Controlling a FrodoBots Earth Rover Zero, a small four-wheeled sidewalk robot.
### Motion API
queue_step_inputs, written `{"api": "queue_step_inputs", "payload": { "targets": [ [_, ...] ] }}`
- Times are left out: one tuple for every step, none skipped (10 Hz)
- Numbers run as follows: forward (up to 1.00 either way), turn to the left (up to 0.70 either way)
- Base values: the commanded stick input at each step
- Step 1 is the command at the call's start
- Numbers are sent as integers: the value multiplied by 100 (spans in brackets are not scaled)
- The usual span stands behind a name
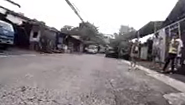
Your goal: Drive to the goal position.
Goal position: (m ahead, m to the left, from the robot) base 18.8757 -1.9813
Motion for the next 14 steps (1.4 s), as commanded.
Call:
{"api": "queue_step_inputs", "payload": {
  "targets": [
    [100,0],
    [100,0],
    [100,0],
    [100,0],
    [100,0],
    [100,0],
    [100,0],
    [100,0],
    [100,0],
    [100,0],
    [100,0],
    [100,0],
    [100,0],
    [100,0]
  ]
}}
